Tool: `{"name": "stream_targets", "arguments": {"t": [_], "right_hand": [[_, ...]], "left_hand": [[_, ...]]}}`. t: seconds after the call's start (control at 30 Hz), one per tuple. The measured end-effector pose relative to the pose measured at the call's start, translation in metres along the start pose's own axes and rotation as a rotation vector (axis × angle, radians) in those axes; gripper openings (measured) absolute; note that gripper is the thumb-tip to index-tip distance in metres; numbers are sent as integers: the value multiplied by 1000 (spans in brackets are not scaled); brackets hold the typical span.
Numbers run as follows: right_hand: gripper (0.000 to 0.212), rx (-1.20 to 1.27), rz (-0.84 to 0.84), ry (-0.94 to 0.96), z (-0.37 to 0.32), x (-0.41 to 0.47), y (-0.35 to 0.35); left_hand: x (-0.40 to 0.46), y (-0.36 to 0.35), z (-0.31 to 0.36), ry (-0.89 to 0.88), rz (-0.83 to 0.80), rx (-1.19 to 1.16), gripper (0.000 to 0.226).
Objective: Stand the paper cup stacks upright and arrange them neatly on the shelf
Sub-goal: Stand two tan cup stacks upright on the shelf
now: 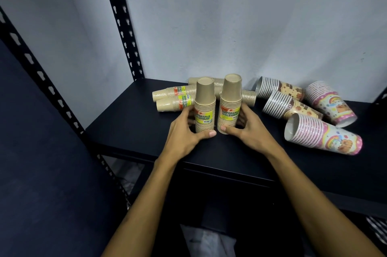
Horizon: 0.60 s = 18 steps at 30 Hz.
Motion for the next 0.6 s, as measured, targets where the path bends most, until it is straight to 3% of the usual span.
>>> {"name": "stream_targets", "arguments": {"t": [0.2,0.6], "right_hand": [[73,-4,12,-4,-3,-1,-1],[68,-43,-12,-1,0,0,-1]], "left_hand": [[2,2,-5,9,-105,-92,89],[3,-3,0,11,-15,13,75]]}}
Point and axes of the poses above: each hand's wrist, its own x-axis towards the middle knuckle, its own y-axis out of the back of the hand, z = x × y, the point moved 5 cm from there along x, towards the middle knuckle, and after that the axes turned 7 degrees about y, right-handed, at the moved point
